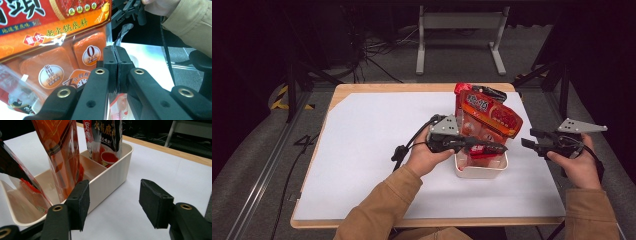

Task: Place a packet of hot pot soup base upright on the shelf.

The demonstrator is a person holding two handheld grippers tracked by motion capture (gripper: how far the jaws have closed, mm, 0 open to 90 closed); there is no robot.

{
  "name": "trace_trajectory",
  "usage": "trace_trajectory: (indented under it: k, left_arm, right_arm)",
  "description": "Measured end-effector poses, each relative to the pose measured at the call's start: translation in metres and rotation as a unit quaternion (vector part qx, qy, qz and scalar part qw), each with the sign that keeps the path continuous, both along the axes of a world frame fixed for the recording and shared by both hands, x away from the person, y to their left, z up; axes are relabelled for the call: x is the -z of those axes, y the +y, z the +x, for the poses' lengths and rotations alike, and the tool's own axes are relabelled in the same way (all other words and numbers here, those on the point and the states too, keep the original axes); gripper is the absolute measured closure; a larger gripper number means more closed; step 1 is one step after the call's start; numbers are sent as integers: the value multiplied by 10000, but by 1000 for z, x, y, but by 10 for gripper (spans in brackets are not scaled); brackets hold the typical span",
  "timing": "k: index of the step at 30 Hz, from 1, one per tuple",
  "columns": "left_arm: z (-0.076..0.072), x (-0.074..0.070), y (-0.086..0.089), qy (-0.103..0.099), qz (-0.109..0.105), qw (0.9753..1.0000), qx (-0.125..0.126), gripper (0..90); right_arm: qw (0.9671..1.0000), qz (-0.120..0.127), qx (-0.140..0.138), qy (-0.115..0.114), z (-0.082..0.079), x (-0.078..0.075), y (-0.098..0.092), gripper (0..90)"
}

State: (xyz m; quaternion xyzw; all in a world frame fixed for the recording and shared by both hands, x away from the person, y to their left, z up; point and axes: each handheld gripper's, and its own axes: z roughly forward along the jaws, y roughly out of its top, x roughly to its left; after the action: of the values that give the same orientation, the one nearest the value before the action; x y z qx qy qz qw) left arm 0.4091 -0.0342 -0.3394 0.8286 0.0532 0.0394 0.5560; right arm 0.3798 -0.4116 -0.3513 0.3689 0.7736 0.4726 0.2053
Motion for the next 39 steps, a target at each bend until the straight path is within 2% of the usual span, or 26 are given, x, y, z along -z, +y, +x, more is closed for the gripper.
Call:
trace_trajectory:
  k: [4,8,11,17,20,28,39]
  left_arm:
    - [2,2,1,51,63,10000,-23,880]
    - [5,4,3,259,87,9996,-92,847]
    - [6,5,4,350,52,9993,-150,685]
    - [5,4,5,417,-90,9989,-210,501]
    - [4,3,6,434,-117,9987,-231,452]
    - [2,-4,13,444,-184,9985,-273,421]
    - [-6,-19,35,402,-75,9979,-507,389]
  right_arm:
    - [10000,7,-15,7,1,1,1,418]
    - [10000,1,-27,35,1,1,2,415]
    - [10000,-19,-34,29,2,1,3,415]
    - [10000,-29,-31,45,2,2,3,413]
    - [10000,-30,-31,55,2,2,3,410]
    - [10000,-48,-29,59,2,3,4,404]
    - [9999,-8,-61,-96,0,2,6,383]
